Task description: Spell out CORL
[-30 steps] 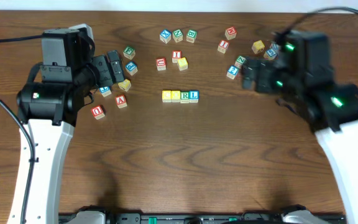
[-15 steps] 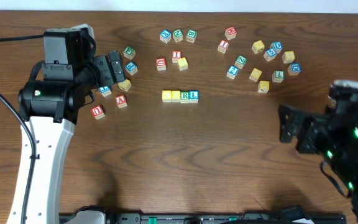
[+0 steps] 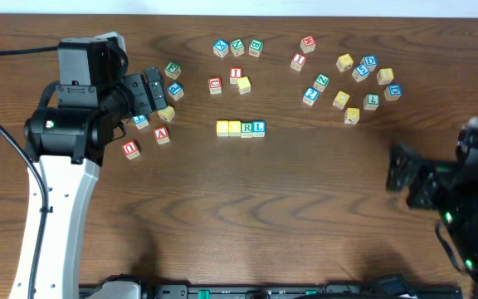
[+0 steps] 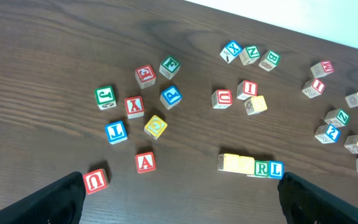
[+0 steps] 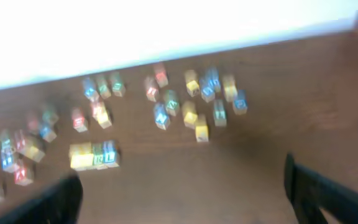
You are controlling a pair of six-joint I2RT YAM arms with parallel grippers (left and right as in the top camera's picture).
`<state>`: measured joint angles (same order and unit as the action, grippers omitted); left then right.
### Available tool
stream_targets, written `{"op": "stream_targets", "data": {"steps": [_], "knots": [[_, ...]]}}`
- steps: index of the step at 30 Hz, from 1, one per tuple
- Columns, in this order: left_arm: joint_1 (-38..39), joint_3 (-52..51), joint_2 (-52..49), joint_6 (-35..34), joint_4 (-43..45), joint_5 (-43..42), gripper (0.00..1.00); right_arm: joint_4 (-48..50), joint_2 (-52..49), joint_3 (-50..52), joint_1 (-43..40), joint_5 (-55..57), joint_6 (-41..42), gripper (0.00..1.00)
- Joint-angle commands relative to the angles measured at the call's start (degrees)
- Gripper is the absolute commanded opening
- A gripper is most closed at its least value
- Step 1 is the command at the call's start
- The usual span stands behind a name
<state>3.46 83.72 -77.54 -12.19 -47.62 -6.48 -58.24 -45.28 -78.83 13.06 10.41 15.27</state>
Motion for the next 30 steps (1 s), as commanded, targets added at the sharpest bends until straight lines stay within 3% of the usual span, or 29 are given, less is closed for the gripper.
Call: {"op": "stream_targets", "data": {"steps": [1, 9, 15, 21, 30], "knots": [[-0.2, 0.6, -0.1, 0.1, -0.2, 0.5, 0.98, 7.6, 4.1, 9.0, -1.6, 0.9, -2.7, 0.99], [-0.2, 0.6, -0.1, 0.1, -0.2, 0.5, 0.98, 37.1, 22.0, 43.1, -9.7, -7.9, -5.1, 0.99], [-0.2, 0.6, -0.1, 0.1, -0.2, 0.5, 0.98, 48.4, 35.0, 62.5, -11.6, -10.0, -5.0, 0.99], [-0.2, 0.6, -0.1, 0.1, -0.2, 0.5, 0.98, 53.9, 42.2, 72.6, -11.6, -10.4, -5.0, 0.99], [-0.2, 0.6, -0.1, 0.1, -0.2, 0.5, 0.98, 55.2, 45.0, 78.5, -11.5, -10.4, -5.1, 0.99]]}}
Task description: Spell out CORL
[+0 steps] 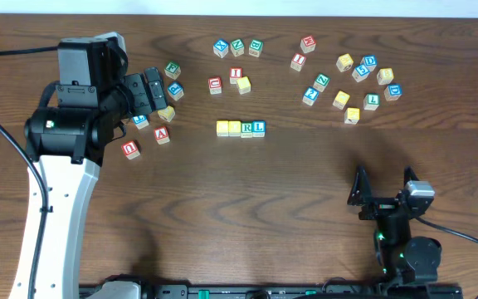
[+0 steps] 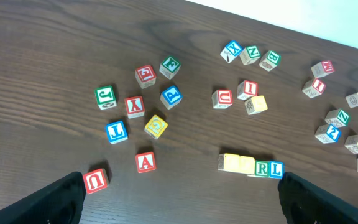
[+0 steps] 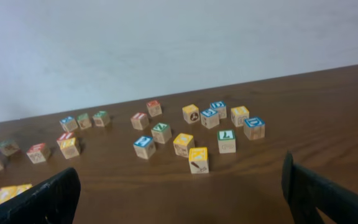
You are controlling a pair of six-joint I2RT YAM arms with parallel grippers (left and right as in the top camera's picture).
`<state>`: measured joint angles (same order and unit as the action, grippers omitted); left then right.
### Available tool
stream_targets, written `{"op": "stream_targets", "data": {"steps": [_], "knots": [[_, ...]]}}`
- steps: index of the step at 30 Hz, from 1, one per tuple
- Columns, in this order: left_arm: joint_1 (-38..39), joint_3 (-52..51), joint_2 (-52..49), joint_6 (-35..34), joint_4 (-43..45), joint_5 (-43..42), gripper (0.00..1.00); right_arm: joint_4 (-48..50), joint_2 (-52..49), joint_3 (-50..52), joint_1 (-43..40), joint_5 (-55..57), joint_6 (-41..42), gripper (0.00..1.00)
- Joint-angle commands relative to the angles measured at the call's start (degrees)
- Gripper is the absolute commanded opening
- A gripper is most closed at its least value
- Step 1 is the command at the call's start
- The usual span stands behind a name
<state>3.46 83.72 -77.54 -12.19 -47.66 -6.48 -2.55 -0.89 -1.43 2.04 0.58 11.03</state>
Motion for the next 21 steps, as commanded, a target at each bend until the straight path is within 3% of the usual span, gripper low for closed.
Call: {"op": "stream_targets", "data": {"steps": [1, 21], "knots": [[-0.2, 0.6, -0.1, 0.1, -0.1, 0.5, 0.98, -0.9, 0.6, 1.1, -0.5, -0.6, -0.9, 0.99], [-0.2, 0.6, -0.1, 0.1, -0.1, 0.5, 0.98, -1.7, 0.6, 1.1, -0.5, -0.7, -0.8, 0.99]]}}
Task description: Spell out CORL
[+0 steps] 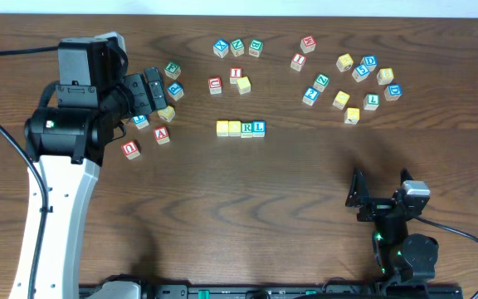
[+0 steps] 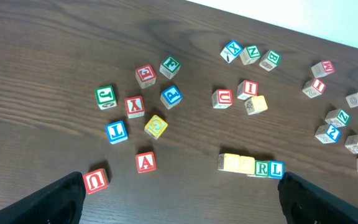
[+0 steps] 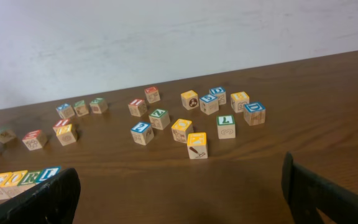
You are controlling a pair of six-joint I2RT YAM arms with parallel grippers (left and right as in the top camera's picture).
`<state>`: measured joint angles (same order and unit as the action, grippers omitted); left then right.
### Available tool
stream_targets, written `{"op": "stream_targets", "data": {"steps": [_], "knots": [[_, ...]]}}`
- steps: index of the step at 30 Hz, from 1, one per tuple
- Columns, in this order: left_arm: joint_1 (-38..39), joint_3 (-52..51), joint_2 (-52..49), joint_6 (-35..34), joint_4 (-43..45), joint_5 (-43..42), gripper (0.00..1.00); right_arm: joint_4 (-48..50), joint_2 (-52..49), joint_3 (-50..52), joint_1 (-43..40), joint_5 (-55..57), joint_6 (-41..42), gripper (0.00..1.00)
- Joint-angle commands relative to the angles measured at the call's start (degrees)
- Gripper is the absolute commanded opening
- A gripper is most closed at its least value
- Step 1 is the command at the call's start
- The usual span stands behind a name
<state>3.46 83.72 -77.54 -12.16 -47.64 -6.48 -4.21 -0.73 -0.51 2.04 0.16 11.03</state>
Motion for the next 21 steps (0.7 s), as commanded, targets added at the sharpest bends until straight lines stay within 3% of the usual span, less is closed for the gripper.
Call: {"op": "stream_targets", "data": {"steps": [1, 12, 15, 18, 21], "knots": [[-0.2, 0.6, -0.1, 0.1, -0.1, 0.5, 0.98, -0.1, 0.4, 0.2, -0.5, -0.3, -0.8, 0.99], [-0.2, 0.6, -0.1, 0.1, -0.1, 0.5, 0.98, -0.1, 0.4, 0.2, -0.5, -0.3, -0.8, 0.99], [-0.5, -0.3, 1.3, 1.8, -0.1, 4.7, 0.98, -0.1, 0.4, 0.2, -0.5, -0.3, -0.8, 0.99], [-0.7, -3.7, 4.4, 5.4, 0.5, 6.1, 0.98, -0.1, 0.4, 0.2, -0.5, -0.3, -0.8, 0.99], [-1.5, -10.7, 8.9, 8.0, 7.2, 6.1, 0.98, -0.1, 0.4, 0.2, -0.5, -0.3, -0.8, 0.99]]}}
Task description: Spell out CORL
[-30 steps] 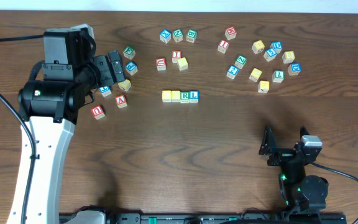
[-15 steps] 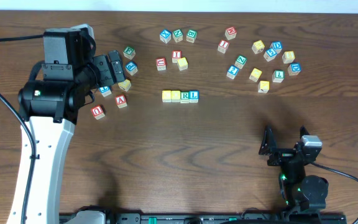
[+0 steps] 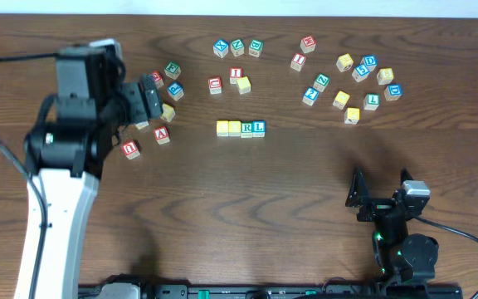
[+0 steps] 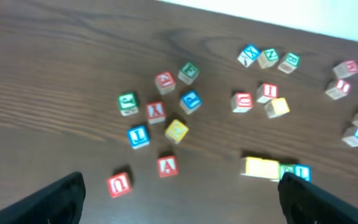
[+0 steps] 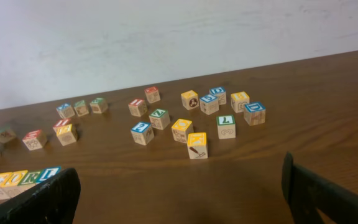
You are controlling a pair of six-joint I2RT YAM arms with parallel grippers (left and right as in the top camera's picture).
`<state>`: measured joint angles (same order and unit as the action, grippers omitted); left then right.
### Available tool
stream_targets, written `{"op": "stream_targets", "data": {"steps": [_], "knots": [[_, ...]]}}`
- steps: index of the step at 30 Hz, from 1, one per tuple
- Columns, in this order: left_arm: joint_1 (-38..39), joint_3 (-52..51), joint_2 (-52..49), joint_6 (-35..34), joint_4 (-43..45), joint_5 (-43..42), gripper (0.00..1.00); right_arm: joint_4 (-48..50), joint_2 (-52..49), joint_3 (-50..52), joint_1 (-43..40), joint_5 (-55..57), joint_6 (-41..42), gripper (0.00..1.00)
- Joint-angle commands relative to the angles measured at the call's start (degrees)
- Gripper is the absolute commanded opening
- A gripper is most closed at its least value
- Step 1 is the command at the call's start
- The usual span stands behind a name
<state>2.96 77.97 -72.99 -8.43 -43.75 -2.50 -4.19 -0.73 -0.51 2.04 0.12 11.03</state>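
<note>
Four blocks stand side by side in a row (image 3: 241,128) mid-table: two yellow-faced, then a green R and a blue L. The right wrist view shows the row (image 5: 17,179) reading C O R L. In the blurred left wrist view the row (image 4: 277,170) sits low right. My left gripper (image 3: 150,93) hangs open and empty over the left cluster of loose blocks, well left of the row. The dark fingers (image 4: 55,199) frame bare wood. My right gripper (image 3: 380,191) is open and empty, low at the front right, its fingers (image 5: 328,199) wide apart.
Loose letter blocks lie in three groups: a left cluster (image 3: 160,133) under the left arm, a few at the back middle (image 3: 237,46), and several at the back right (image 3: 357,79). A pale wall (image 5: 179,37) rises behind the table.
My left arm has shifted a little; its wrist view is now blurred and shows the blocks smaller and further right. The right arm and the row of four blocks have not moved.
At first my right arm was at the right edge, its view blurred, while the left gripper hung open over the left cluster. Then the right gripper sat low at the front right and stayed there. The four-block row stood unchanged throughout; now the left arm has shifted.
</note>
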Motion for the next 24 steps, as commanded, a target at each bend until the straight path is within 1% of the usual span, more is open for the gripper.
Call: {"op": "stream_targets", "data": {"steps": [1, 6, 10, 13, 15, 19, 24], "knots": [[-1.2, -7.4, 5.9, 4.4, 5.6, 2.1, 0.98, -0.1, 0.4, 0.2, -0.5, -0.3, -0.8, 0.99], [-3.6, -26.5, 17.5, 4.8, 21.2, 2.1, 0.98, -0.1, 0.4, 0.2, -0.5, -0.3, -0.8, 0.99], [-5.4, -45.5, 30.5, 4.8, 37.6, 0.2, 0.98, -0.1, 0.4, 0.2, -0.5, -0.3, -0.8, 0.99], [-6.0, -55.3, 39.1, 4.8, 43.8, -0.1, 0.98, -0.1, 0.4, 0.2, -0.5, -0.3, -0.8, 0.99], [-6.6, -61.6, 46.0, 4.8, 44.9, -0.1, 0.98, -0.1, 0.4, 0.2, -0.5, -0.3, -0.8, 0.99], [-7.9, -69.6, 57.1, 4.8, 44.9, -0.7, 0.98, -0.1, 0.4, 0.2, -0.5, -0.3, -0.8, 0.99], [-8.5, -73.7, 63.7, 5.0, 43.6, -1.1, 0.98, -0.1, 0.4, 0.2, -0.5, -0.3, -0.8, 0.99]]}}
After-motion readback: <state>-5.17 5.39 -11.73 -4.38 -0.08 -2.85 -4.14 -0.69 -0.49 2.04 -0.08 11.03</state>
